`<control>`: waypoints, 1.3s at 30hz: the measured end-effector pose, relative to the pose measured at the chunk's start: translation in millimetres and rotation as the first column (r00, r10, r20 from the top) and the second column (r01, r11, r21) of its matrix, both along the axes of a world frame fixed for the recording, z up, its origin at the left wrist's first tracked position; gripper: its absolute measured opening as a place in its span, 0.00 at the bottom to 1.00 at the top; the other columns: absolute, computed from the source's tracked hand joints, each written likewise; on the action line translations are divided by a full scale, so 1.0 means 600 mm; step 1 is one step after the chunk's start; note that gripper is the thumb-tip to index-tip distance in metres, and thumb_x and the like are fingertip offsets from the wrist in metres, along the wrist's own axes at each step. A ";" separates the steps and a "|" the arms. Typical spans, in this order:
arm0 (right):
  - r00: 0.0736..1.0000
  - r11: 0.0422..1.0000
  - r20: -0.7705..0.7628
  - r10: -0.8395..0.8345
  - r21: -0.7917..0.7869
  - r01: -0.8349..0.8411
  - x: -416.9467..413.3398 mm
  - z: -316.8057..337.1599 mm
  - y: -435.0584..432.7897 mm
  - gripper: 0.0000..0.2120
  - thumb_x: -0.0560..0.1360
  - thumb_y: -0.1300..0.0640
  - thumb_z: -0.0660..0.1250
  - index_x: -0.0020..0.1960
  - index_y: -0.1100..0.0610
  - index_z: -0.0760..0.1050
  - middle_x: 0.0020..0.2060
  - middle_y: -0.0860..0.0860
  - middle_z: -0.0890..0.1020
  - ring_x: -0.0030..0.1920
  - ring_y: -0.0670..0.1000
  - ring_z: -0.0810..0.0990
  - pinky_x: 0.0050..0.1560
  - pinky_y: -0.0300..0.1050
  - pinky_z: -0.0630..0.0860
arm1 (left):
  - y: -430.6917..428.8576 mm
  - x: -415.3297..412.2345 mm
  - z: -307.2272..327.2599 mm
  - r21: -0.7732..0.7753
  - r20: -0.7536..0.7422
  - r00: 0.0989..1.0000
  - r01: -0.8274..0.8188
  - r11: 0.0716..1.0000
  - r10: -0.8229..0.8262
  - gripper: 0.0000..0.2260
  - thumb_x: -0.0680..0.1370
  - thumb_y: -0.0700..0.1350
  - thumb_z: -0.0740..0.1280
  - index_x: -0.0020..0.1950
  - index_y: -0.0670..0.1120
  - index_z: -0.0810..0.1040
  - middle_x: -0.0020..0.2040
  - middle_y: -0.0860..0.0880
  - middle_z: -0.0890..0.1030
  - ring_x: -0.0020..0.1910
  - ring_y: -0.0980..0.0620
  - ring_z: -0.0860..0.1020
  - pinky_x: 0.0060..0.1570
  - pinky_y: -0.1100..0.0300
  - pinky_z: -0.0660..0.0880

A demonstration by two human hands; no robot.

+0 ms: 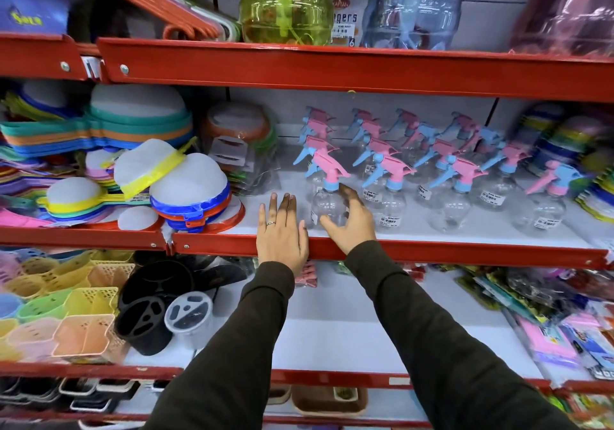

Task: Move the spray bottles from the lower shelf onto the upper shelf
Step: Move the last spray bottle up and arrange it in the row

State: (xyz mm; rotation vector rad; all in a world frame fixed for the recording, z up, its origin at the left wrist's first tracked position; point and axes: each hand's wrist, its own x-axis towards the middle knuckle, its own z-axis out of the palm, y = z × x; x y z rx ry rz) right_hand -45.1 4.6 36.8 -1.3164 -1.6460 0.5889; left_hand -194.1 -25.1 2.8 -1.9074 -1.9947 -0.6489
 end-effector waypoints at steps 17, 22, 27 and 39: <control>0.999 0.997 0.042 0.009 -0.072 -0.006 -0.003 0.001 0.003 0.37 0.68 0.46 0.75 0.73 0.50 0.66 0.68 0.52 0.74 0.66 0.54 0.75 0.66 0.55 0.76 | -0.006 0.002 0.007 -0.067 -0.010 1.000 -0.017 0.998 0.017 0.27 0.83 0.53 0.47 0.79 0.42 0.62 0.79 0.43 0.64 0.81 0.42 0.54 0.78 0.47 0.43; 0.999 0.995 0.031 0.016 -0.096 -0.013 -0.003 0.004 -0.003 0.38 0.69 0.46 0.74 0.75 0.50 0.63 0.71 0.52 0.72 0.69 0.54 0.74 0.67 0.55 0.75 | -0.009 0.002 0.012 -0.122 0.037 0.999 0.014 0.992 -0.010 0.27 0.84 0.54 0.47 0.80 0.43 0.60 0.79 0.44 0.63 0.80 0.44 0.56 0.79 0.49 0.43; 0.999 0.993 0.035 -0.001 -0.116 0.005 0.000 0.005 -0.010 0.34 0.75 0.47 0.68 0.77 0.53 0.60 0.74 0.53 0.70 0.72 0.55 0.70 0.72 0.51 0.70 | -0.025 0.005 0.038 -0.156 0.312 0.950 0.051 0.986 0.000 0.26 0.84 0.58 0.50 0.79 0.46 0.63 0.74 0.43 0.73 0.70 0.42 0.73 0.69 0.49 0.68; 0.994 0.989 0.100 -0.034 -0.140 0.047 -0.005 -0.005 -0.021 0.29 0.78 0.51 0.63 0.76 0.56 0.62 0.71 0.57 0.74 0.69 0.57 0.75 0.69 0.55 0.72 | -0.021 0.030 0.067 -0.123 0.677 0.732 0.221 0.968 -0.081 0.22 0.85 0.54 0.48 0.68 0.45 0.75 0.67 0.41 0.77 0.64 0.42 0.75 0.65 0.53 0.69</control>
